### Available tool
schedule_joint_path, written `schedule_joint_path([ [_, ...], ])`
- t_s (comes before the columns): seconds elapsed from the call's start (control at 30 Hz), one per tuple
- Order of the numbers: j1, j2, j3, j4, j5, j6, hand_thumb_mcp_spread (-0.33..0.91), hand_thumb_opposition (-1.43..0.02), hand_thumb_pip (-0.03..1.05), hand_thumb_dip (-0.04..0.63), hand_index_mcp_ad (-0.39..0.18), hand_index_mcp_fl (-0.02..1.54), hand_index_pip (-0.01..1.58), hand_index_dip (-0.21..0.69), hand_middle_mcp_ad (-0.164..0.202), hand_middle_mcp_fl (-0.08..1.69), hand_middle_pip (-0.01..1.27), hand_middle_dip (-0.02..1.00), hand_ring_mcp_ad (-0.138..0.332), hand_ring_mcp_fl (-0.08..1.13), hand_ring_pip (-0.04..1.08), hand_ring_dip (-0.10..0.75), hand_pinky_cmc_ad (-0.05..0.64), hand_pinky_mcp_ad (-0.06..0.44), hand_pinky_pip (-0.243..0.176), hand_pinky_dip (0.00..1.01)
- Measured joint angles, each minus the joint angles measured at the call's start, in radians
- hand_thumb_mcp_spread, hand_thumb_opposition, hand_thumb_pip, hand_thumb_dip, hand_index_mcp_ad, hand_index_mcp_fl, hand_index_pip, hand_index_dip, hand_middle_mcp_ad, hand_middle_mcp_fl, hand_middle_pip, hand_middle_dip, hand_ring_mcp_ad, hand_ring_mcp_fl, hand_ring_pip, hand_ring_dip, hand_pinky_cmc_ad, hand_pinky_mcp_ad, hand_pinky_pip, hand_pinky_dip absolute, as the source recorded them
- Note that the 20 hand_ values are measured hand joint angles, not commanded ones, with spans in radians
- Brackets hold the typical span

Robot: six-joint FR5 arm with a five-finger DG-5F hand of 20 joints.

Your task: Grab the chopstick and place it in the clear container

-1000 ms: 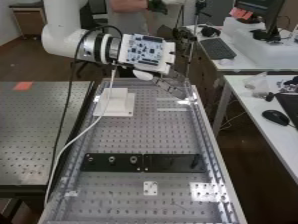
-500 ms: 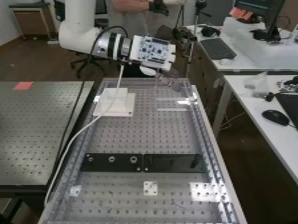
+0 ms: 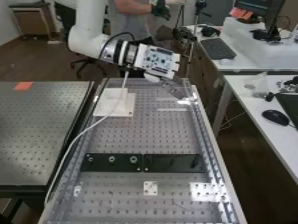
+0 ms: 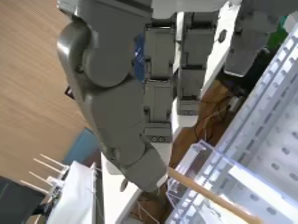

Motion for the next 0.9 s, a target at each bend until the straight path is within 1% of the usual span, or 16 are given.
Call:
schedule_joint_path([
  [0.07,0.003,-0.008,0.007,-0.006,-0.005,0.006,0.81,-1.13,0.45,0.300,-0.171,1.28,0.42,0.354,0.005,1.28,0.26,0.71,0.068,0.66,0.12,0.576,0.309,0.330,0.003,0.18],
  [0.23,0.006,-0.036,0.030,-0.041,0.017,0.016,0.81,-1.13,0.45,0.300,-0.168,1.29,0.42,0.354,0.005,1.28,0.26,0.71,0.068,0.66,0.12,0.576,0.309,0.330,0.000,0.18],
  [0.43,0.006,-0.091,0.086,-0.107,0.008,0.023,0.81,-1.13,0.45,0.300,-0.162,1.29,0.42,0.354,0.002,1.28,0.26,0.70,0.068,0.66,0.12,0.576,0.309,0.330,0.000,0.18],
  [0.63,0.002,-0.135,0.133,-0.162,-0.004,0.016,0.81,-1.13,0.45,0.300,-0.162,1.28,0.43,0.363,0.002,1.28,0.26,0.70,0.070,0.66,0.12,0.576,0.309,0.330,0.003,0.18],
  [0.8,0.002,-0.148,0.151,-0.182,-0.014,0.008,0.81,-1.13,0.45,0.300,-0.164,1.30,0.43,0.363,0.003,1.28,0.26,0.70,0.070,0.66,0.12,0.581,0.309,0.330,0.000,0.18],
  [0.9,0.002,-0.152,0.159,-0.190,-0.009,0.004,0.82,-1.14,0.45,0.316,-0.162,1.30,0.43,0.363,0.003,1.28,0.27,0.70,0.059,0.66,0.13,0.583,0.307,0.330,0.000,0.18],
])
